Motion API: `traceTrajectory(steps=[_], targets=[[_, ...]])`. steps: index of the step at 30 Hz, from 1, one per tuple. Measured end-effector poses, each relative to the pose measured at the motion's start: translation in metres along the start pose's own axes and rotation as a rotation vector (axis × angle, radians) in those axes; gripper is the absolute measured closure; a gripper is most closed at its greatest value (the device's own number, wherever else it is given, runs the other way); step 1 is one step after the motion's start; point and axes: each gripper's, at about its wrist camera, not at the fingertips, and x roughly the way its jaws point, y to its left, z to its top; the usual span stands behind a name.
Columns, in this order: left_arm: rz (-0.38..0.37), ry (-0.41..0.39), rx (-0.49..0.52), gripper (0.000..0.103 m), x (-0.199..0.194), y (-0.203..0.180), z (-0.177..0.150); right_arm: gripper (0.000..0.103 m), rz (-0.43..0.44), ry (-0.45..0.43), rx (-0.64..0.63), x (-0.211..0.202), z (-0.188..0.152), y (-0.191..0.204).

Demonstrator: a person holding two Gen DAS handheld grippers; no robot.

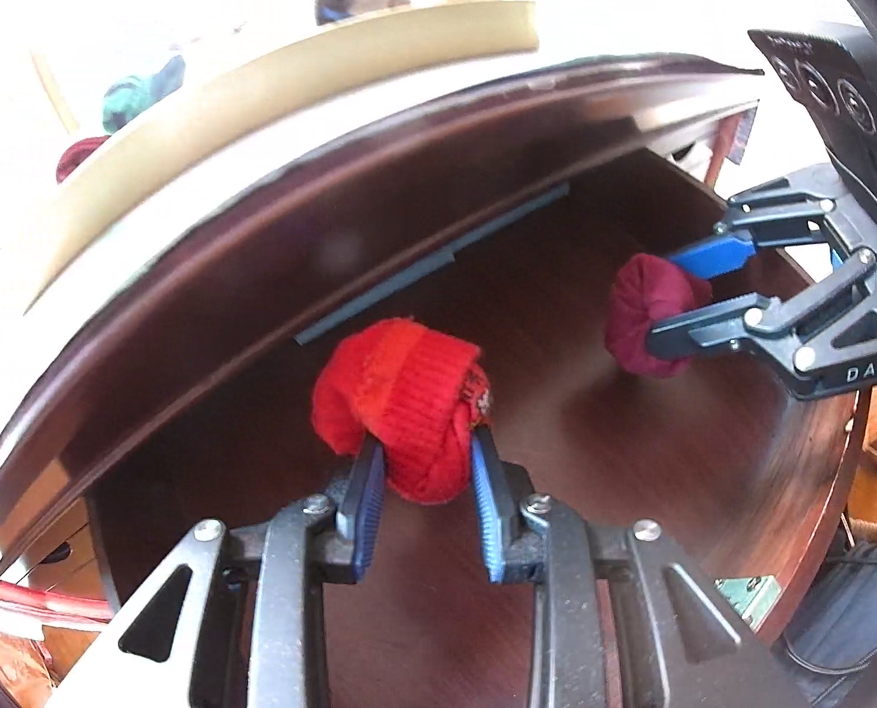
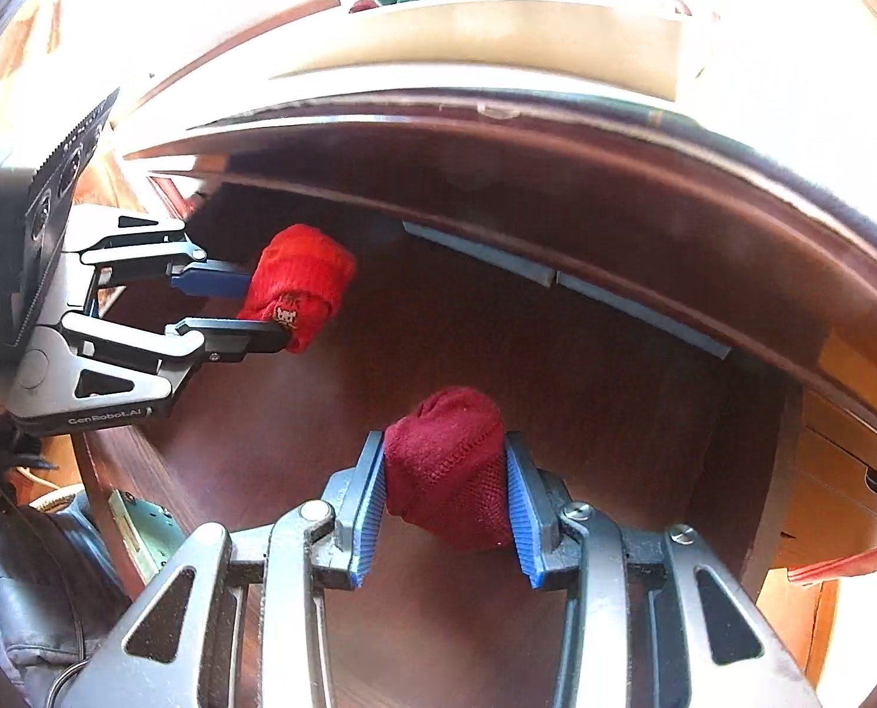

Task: Take underwear out of drawer
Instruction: 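Lift the red and dark red socks up out of the drawer with both tools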

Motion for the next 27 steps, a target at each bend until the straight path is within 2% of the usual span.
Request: traceTrajectory(steps=[14,27], targets=[[0.048,-0.101,-0.048,0.077,-0.029,0.010,-0.019,0.062,-0.028,-0.095,0.005,-0.021,-0.010,-0.001],[0.100,-0.187,-0.066,0.077,-0.052,-0.012,-0.043,0.062,-0.069,-0.210,-0.001,-0.033,-0.013,-0.005]])
